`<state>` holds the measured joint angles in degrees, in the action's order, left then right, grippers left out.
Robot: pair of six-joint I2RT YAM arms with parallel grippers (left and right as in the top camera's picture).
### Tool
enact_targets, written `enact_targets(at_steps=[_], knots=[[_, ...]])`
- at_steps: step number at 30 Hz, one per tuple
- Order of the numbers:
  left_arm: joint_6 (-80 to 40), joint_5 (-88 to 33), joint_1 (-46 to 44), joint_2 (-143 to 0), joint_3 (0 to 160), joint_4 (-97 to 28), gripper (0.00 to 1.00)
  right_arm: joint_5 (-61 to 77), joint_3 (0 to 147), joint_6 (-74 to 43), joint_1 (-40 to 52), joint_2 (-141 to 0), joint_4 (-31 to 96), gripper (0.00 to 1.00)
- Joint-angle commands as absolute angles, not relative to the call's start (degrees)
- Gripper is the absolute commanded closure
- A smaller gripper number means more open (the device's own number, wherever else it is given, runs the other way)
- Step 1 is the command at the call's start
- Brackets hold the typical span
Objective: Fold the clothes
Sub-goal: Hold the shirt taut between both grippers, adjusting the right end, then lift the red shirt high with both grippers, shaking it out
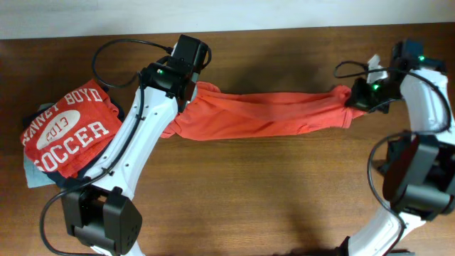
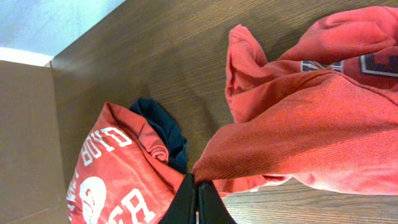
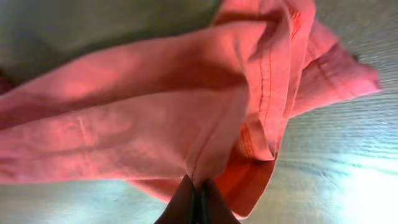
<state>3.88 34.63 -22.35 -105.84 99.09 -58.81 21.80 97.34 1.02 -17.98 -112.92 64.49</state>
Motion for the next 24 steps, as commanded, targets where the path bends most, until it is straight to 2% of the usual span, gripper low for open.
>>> enact_targets(at_steps=[1, 6, 17, 24], knots=[[4.8, 38.9, -22.0, -104.9, 99.1, -58.6, 0.99, 22.3, 98.6, 0.0, -18.4, -109.5, 64.7, 0.96], [4.8, 40.1, -22.0, -104.1, 102.7, -58.8, 0.99, 14.5, 98.6, -2.2, -18.4, -106.7, 64.7, 0.96], [8.6, 47.6, -21.6, -101.9, 114.3, -59.0, 1.00, 14.8, 99.6, -2.4, -18.4, -101.5, 64.3, 0.96], [12.9, 47.7, -21.7, -98.9, 121.0, -59.2, 1.00, 14.7, 103.6, -5.0, -18.4, -92.9, 64.9, 0.96]])
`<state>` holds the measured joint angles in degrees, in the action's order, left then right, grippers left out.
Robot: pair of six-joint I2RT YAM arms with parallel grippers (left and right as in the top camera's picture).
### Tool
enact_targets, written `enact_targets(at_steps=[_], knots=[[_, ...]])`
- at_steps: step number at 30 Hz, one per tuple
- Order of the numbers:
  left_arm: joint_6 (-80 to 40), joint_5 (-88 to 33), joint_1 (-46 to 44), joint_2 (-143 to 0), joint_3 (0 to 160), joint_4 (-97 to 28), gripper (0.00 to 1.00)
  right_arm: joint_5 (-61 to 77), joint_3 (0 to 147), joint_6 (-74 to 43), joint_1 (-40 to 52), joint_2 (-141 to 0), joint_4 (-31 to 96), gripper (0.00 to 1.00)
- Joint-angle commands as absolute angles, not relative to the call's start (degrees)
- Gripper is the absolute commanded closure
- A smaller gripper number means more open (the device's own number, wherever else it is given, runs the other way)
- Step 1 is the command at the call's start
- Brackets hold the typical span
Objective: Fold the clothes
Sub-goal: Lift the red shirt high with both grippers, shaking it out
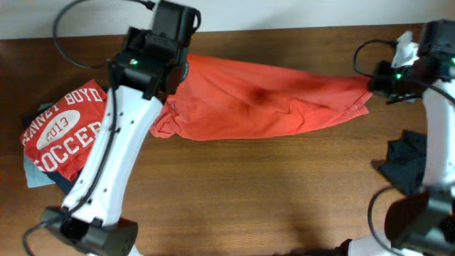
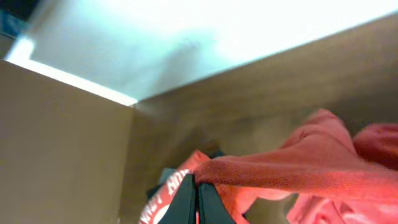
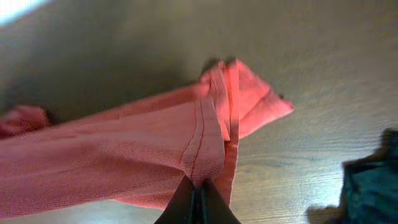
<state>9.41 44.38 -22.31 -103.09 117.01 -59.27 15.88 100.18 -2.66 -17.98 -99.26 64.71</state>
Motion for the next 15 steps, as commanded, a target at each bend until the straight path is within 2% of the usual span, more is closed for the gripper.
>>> enact_targets(at_steps=[1, 15], knots=[[13.2, 47.7, -21.8, -98.3, 121.8, -59.2, 1.00, 14.7, 104.1, -5.5, -18.4, -91.9, 65.0, 0.96], [26.0, 47.6, -28.1, -87.7, 133.2, -56.7, 1.00, 14.5, 117.4, -10.0, -18.4, -80.1, 71.5, 0.96]])
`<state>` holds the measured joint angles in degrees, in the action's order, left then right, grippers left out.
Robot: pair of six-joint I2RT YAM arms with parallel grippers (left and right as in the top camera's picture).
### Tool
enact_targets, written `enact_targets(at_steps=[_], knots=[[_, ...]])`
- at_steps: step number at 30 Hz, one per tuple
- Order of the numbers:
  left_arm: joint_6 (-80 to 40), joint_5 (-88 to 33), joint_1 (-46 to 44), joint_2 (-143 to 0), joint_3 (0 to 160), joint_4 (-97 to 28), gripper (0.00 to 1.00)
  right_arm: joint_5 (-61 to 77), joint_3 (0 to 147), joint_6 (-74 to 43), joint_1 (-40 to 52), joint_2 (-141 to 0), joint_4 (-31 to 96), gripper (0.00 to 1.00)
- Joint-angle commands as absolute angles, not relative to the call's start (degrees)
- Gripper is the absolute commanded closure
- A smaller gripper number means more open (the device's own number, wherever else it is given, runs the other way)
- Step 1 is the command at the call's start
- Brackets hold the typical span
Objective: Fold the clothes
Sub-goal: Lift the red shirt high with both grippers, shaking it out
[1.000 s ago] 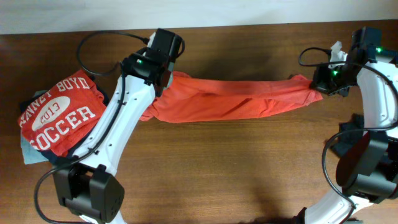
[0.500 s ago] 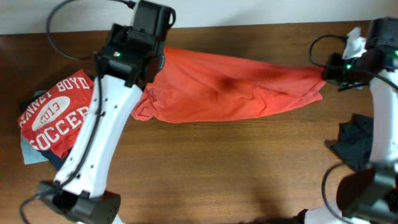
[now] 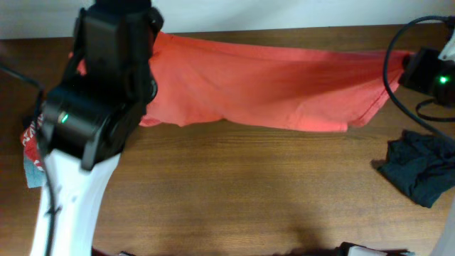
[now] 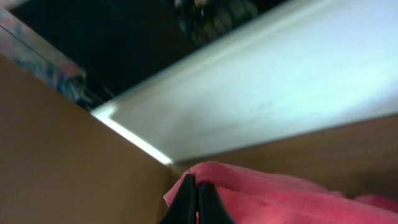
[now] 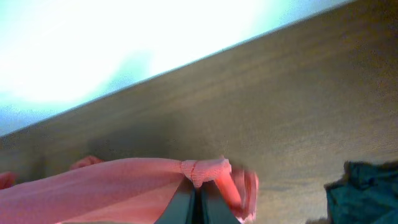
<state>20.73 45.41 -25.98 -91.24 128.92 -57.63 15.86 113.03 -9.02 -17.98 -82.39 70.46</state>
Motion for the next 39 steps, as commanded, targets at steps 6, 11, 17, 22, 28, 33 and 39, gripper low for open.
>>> enact_targets(at_steps=[6, 11, 17, 22, 28, 33, 39], knots=[[30.1, 48.1, -32.3, -85.8, 139.8, -56.6, 1.00, 14.5, 124.6, -10.0, -18.4, -79.8, 75.7, 0.96], [35.2, 50.5, -35.5, -85.0, 144.6, -54.1, 1.00, 14.5, 128.3, -10.0, -18.4, -79.8, 76.6, 0.96], [39.1, 50.4, -36.5, -85.1, 146.0, -48.6, 1.00, 14.5, 130.3, -11.3, -18.4, -79.8, 76.1, 0.96], [40.4, 50.5, -36.5, -85.6, 146.0, -47.7, 1.00, 14.5, 130.4, -11.3, -18.4, -80.0, 75.7, 0.96], [46.2, 55.3, -38.3, -84.2, 146.1, -40.9, 1.00, 14.5, 136.8, -11.3, -18.4, -79.9, 76.5, 0.96], [48.2, 60.8, -44.8, -81.9, 146.1, -40.7, 1.00, 13.8, 144.3, -12.6, -18.4, -79.7, 80.6, 0.96], [52.4, 74.7, -56.4, -81.0, 146.0, -40.7, 1.00, 12.1, 149.5, -13.0, -18.4, -79.7, 85.5, 0.96]])
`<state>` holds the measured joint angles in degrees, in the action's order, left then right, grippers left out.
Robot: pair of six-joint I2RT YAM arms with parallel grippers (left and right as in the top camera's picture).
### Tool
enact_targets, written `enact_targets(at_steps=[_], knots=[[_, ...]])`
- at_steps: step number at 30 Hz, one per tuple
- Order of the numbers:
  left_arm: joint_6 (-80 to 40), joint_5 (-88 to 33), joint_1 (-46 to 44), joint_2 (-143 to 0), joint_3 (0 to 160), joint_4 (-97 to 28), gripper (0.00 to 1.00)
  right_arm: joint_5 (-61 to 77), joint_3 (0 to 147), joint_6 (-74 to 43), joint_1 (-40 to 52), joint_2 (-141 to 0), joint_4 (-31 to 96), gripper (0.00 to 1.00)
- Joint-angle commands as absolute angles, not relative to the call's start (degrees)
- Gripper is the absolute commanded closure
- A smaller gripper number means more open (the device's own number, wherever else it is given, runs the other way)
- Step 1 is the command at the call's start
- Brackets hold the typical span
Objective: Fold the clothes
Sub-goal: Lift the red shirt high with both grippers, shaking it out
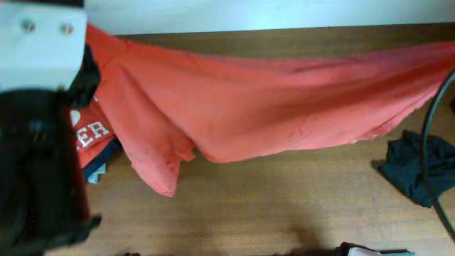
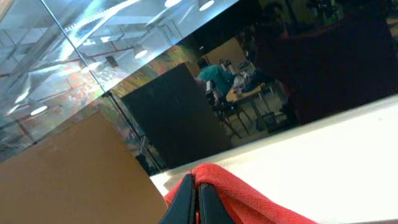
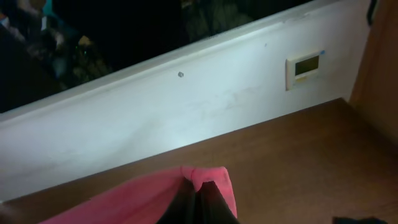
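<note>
An orange-red shirt (image 1: 270,103) hangs stretched across the whole width of the overhead view, high above the table, its lower edge sagging at the left. My left gripper (image 2: 197,186) is shut on one end of the shirt (image 2: 249,199). My right gripper (image 3: 198,193) is shut on the other end of the shirt (image 3: 205,176). In the overhead view the left arm (image 1: 35,142) fills the left side, close to the camera; the right gripper is out of frame there.
A red printed "SOCCER" shirt (image 1: 89,135) over a darker garment lies at the left of the wooden table (image 1: 284,206), mostly behind my left arm. A dark crumpled garment (image 1: 419,167) lies at the right edge, with a cable (image 1: 424,142) hanging over it.
Both grippers are higher, their cameras now facing the room and wall instead of the table. The shirt hangs wider and closer to the overhead camera, its left part drooping lower.
The shirt lay bunched on the table as a narrow band with both grippers shut on its ends. Then it was lifted and partly spread, then higher and stretched between the arms. Now it hangs spread out well above the table.
</note>
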<state>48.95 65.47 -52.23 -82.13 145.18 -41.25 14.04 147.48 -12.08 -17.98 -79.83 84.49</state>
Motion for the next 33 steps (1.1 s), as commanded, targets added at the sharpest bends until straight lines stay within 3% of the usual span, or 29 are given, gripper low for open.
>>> enact_targets(at_steps=[1, 12, 19, 26, 33], knots=[[52.4, 74.7, -57.1, -81.1, 146.0, -40.6, 1.00, 12.1, 149.6, -13.0, -18.4, -79.7, 85.8, 0.96], [53.9, 78.6, -57.6, -81.5, 146.0, -39.1, 1.00, 9.2, 149.5, -13.2, -18.4, -80.6, 88.4, 0.96], [65.0, 85.8, -58.3, -82.0, 146.0, -25.5, 1.00, 8.9, 149.9, -13.2, -18.4, -79.9, 88.3, 0.96], [75.2, 89.8, -66.1, -81.9, 146.0, -12.1, 1.00, 6.8, 150.1, -14.0, -18.4, -75.9, 88.5, 0.96], [74.7, 89.8, -71.7, -80.9, 146.0, -12.3, 1.00, 6.6, 150.0, -14.1, -18.4, -75.3, 91.4, 0.96]])
